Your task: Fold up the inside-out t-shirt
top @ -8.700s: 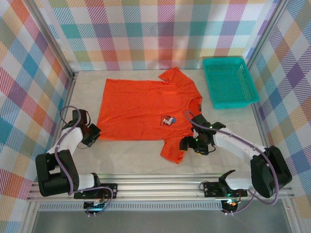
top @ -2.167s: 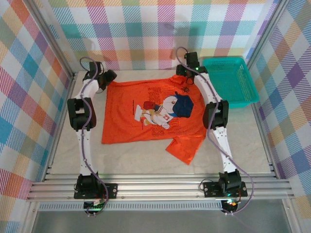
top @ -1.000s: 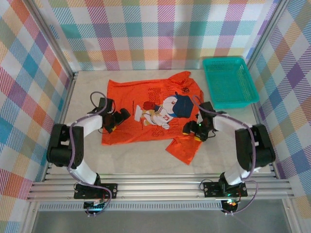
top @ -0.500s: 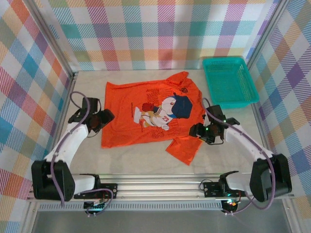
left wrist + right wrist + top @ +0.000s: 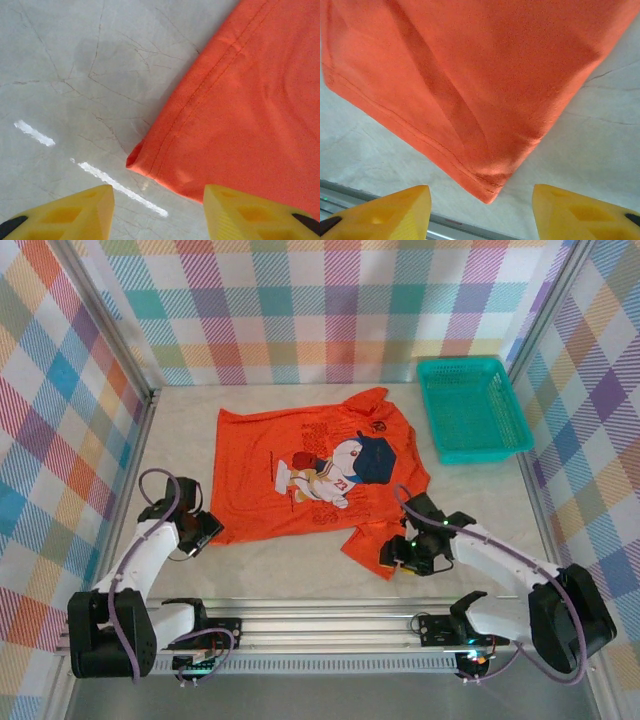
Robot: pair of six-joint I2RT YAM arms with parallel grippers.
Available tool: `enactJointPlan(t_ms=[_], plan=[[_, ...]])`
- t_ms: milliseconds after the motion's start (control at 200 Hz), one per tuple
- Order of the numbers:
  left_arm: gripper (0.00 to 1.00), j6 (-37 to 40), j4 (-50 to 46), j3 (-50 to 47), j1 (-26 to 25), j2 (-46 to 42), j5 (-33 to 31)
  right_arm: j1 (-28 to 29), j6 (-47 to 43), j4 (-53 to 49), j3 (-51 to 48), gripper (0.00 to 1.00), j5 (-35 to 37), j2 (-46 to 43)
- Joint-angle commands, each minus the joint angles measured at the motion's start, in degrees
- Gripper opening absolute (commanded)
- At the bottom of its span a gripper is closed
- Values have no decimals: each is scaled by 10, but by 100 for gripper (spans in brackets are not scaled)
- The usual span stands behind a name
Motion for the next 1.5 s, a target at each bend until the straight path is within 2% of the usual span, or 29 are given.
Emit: enactJointPlan(t_ms=[0,145,295,400,490,625,770,970,1155,1295,1495], plan=[[50,-10,20,-17,9,19,-4,18,32,42,-3,57,-1,28],[49,-18,39,-29,10,29,-2,35,44,68,3,57,-2,63],[39,-38,78,-54,10,31,15,39,53,74,6,53,6,73],[20,-43,95,-64,10,37,11,39,55,75,6,38,15,70],[0,-37,87,-51,11,45,2,39,54,66,12,15,20,66],[0,-21,39,-15,12,27,-20,40,45,20,33,0,35,29],[0,-4,-40,25,11,-38,-50,40,35,-77,65,0,59,-49],[0,-4,-121,67,11,-139,-44,44,58,-203,104,0,55,-185],[0,2,-181,118,11,-187,-53,51,90,-282,168,0,60,-256],[0,10,-166,133,11,-172,-59,51,72,-282,237,0,84,-224],[0,9,-87,137,12,-52,-50,19,-8,-178,304,0,115,-64]])
